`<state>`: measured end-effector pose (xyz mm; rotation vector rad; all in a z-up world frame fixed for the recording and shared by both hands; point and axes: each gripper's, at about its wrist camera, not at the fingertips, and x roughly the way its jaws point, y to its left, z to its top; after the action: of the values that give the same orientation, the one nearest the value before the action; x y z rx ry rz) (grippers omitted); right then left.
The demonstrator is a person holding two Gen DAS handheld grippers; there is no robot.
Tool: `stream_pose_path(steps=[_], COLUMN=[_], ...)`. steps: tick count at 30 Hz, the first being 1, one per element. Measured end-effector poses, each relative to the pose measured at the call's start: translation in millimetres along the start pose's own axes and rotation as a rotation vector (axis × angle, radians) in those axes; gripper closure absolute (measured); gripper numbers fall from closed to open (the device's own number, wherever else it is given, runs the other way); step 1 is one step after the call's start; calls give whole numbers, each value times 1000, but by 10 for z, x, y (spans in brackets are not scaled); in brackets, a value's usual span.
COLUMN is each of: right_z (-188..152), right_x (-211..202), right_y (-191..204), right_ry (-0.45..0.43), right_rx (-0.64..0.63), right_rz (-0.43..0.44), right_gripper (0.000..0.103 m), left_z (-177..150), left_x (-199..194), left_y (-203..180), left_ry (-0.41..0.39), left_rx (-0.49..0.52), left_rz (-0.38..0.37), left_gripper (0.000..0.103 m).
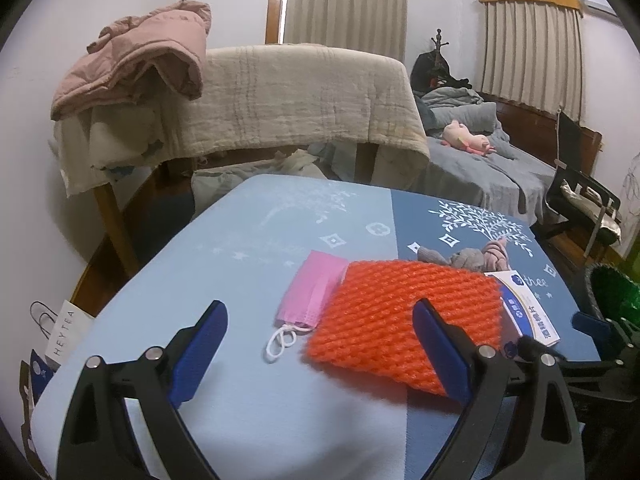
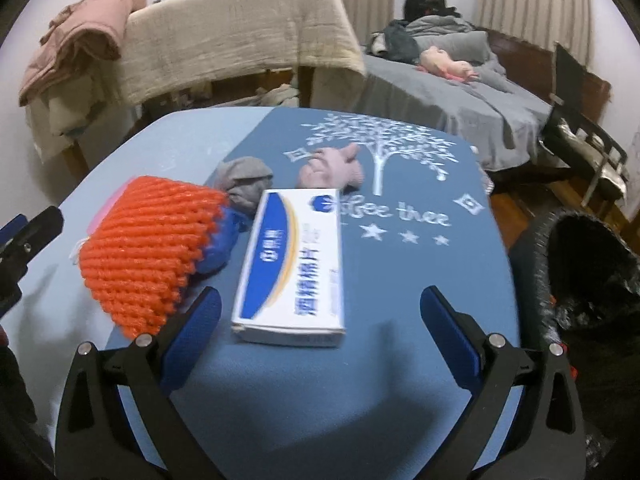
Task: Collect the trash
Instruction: 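Grasp the white alcohol-pad box with the right gripper while the left gripper grasps the orange mesh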
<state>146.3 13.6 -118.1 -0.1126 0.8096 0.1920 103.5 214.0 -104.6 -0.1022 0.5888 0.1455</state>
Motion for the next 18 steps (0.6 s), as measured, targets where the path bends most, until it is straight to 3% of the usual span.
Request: stream_pose_path(steps=[1, 3, 5, 6, 18], right_z=[8, 46, 70, 70, -49], right_x=[28, 128, 218, 246, -81], right_y=[7, 15, 13, 13, -264], right_ry=[7, 41, 73, 84, 27], right_rx=[1, 15, 28, 30, 27], right_rz=[5, 15, 21, 26, 24], right_gripper=[14, 35, 38, 50, 50], left_z=[-1, -4, -13, -20, -36], left_x=[-3, -11, -5, 2, 226], left_y=[-3, -9, -24, -35, -356], left_ry=[0, 1, 6, 10, 50], left_rx=[2, 3, 3, 3, 18], left_rz=[-1, -1, -7, -12, -75], left_gripper=[11, 11, 11, 11, 14])
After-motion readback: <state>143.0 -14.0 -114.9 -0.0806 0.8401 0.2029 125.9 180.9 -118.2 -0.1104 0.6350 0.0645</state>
